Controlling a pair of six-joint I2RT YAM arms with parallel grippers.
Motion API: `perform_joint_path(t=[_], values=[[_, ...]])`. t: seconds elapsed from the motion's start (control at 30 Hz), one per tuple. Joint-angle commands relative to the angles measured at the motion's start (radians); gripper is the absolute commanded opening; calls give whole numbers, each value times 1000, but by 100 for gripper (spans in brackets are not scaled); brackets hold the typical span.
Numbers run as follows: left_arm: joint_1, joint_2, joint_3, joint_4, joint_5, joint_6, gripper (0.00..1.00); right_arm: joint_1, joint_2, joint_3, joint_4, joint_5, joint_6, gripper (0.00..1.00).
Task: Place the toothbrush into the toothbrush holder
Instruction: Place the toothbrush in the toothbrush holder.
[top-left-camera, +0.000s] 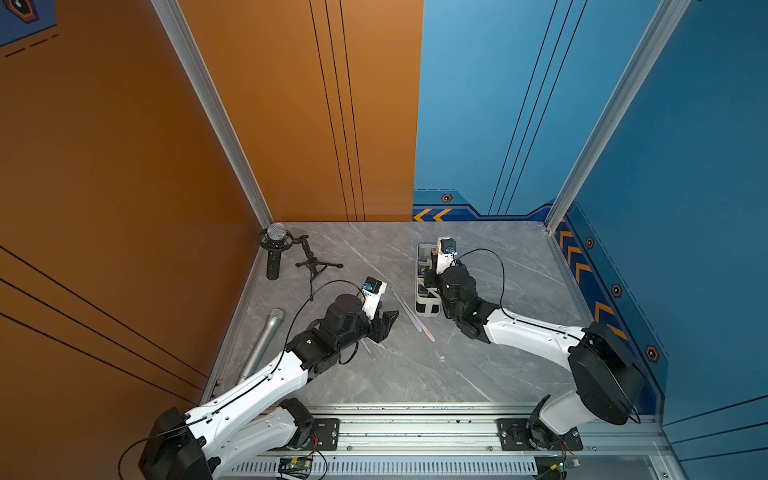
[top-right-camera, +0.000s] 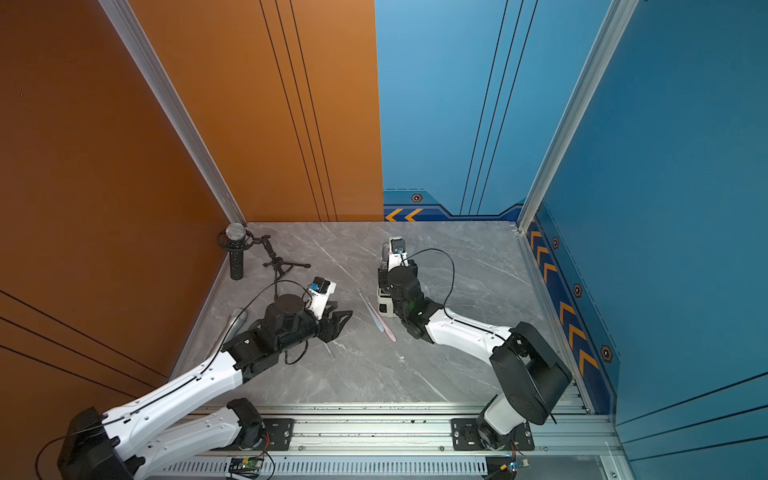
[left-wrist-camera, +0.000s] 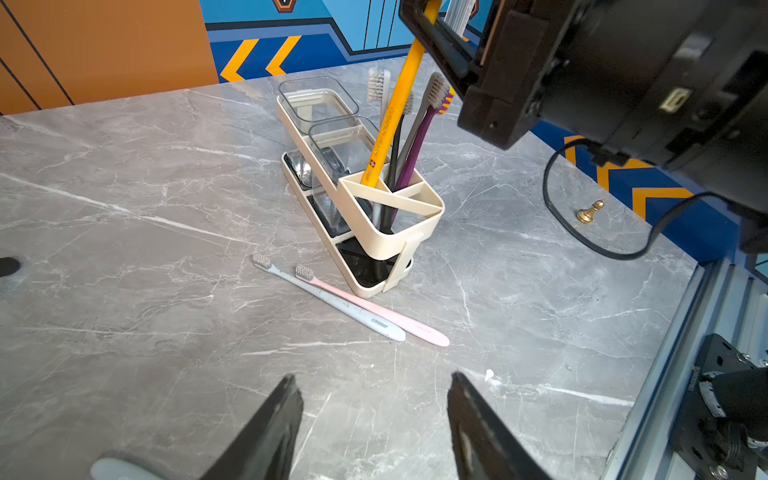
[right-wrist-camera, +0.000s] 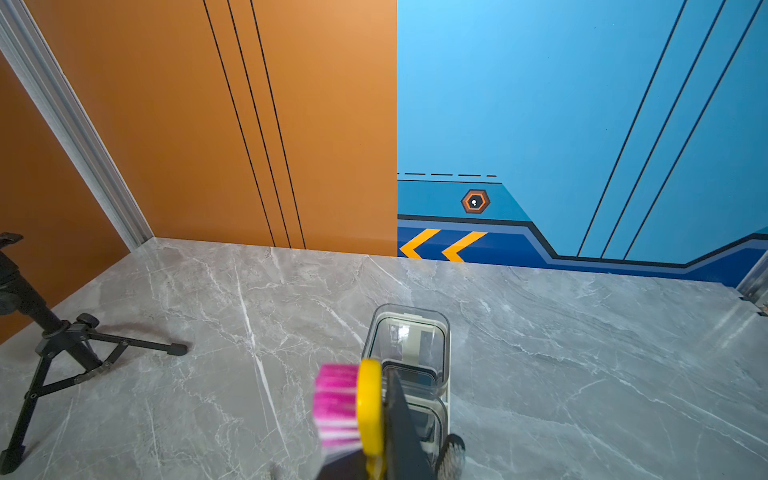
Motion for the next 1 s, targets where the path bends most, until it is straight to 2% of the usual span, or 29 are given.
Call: perform_joint_path(t=[0.0, 0.97], values=[[15, -9, -14, 13, -20, -2, 59, -5, 20, 43, 29, 32, -24, 0], [32, -31, -31, 27, -1, -18, 62, 76, 167, 58, -24, 118, -17, 2]])
